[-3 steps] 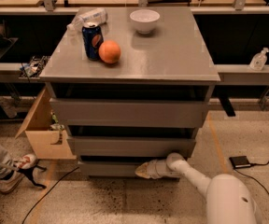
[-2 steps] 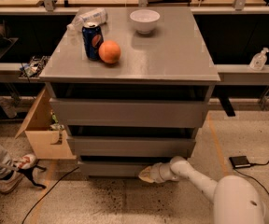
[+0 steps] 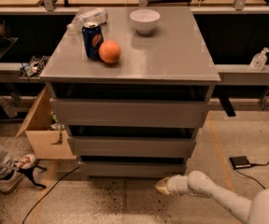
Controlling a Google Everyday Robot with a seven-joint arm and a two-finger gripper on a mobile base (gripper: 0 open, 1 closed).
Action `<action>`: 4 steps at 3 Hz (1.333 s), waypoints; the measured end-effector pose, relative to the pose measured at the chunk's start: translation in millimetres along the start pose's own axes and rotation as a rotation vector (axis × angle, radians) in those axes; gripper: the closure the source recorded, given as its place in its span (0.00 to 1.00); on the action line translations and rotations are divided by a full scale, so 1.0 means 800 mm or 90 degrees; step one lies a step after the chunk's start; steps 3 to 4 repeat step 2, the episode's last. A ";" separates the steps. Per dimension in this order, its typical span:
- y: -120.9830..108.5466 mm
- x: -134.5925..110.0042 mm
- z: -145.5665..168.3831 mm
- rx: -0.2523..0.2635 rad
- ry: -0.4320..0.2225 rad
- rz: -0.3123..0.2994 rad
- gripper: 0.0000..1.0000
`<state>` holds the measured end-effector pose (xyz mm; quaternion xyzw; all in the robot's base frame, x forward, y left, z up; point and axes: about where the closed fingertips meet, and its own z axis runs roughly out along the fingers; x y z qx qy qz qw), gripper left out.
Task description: Close bottom drawer
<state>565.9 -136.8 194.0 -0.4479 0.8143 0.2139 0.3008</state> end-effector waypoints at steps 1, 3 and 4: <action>-0.010 0.023 -0.036 0.039 0.014 0.043 1.00; -0.043 0.045 -0.080 0.093 0.035 0.094 1.00; -0.043 0.045 -0.080 0.093 0.035 0.094 1.00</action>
Offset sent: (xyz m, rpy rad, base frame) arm 0.0018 -0.1426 0.0349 -0.1169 0.0515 -0.3500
